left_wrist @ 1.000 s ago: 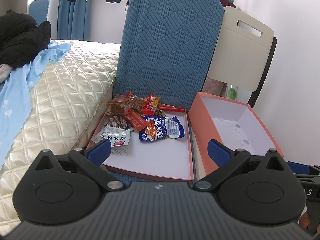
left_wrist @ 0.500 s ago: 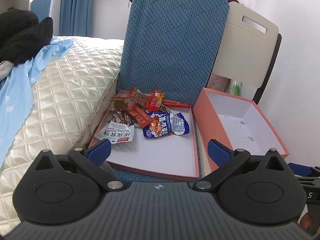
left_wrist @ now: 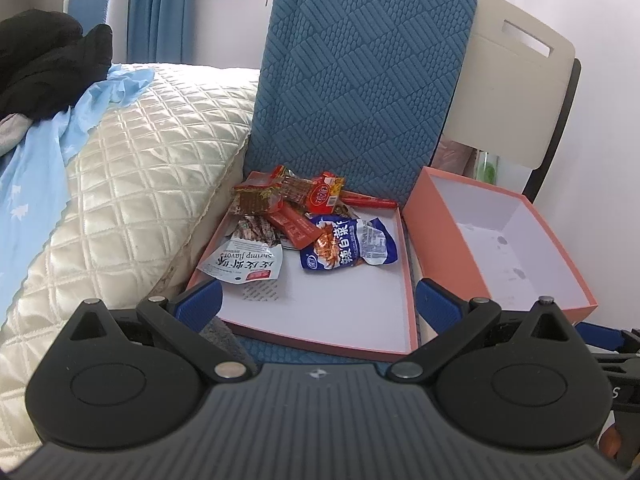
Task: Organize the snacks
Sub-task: 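Move both grippers down toward the snack packets on the white tray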
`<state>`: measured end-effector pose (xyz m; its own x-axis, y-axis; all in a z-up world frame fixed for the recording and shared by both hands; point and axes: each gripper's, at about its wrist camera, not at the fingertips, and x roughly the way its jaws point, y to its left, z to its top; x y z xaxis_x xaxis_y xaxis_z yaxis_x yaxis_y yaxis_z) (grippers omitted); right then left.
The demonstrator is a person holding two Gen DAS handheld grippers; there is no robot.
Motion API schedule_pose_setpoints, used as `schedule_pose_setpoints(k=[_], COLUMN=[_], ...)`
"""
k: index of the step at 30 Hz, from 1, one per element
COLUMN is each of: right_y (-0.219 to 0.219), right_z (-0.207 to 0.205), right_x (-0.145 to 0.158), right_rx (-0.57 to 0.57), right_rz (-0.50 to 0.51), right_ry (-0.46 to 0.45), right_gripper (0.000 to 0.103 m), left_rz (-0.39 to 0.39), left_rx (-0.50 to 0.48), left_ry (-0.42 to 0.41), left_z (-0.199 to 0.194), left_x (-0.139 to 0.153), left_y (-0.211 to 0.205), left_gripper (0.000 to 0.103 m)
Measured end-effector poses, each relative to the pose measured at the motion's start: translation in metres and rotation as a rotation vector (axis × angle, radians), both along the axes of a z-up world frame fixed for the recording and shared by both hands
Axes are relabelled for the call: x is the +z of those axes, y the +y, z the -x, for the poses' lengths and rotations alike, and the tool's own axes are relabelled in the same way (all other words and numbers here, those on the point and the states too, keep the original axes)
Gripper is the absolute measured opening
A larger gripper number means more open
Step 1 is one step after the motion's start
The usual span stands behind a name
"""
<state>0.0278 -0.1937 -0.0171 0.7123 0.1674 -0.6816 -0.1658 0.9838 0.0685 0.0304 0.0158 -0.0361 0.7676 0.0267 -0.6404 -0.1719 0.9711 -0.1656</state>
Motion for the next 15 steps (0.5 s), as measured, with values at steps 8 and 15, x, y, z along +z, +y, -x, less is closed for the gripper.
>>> schedule_pose_setpoints(k=[8,15], right_y=[0.008,0.016], right_z=[-0.013,-0.027], right_x=[-0.009,-0.016], right_rx=[0.015,0.045], right_rz=[0.001,-0.009], right_ry=[0.002,0.001], right_gripper=[0.103,0.103], left_rz=[-0.008,-0.053], left_rx=[0.002,-0.005], left_ry=[0.007,0.001], left_z=[-0.017,-0.04], left_x=[-0.009,-0.018], left_y=[0.004,0.005], left_gripper=[0.103,0.103])
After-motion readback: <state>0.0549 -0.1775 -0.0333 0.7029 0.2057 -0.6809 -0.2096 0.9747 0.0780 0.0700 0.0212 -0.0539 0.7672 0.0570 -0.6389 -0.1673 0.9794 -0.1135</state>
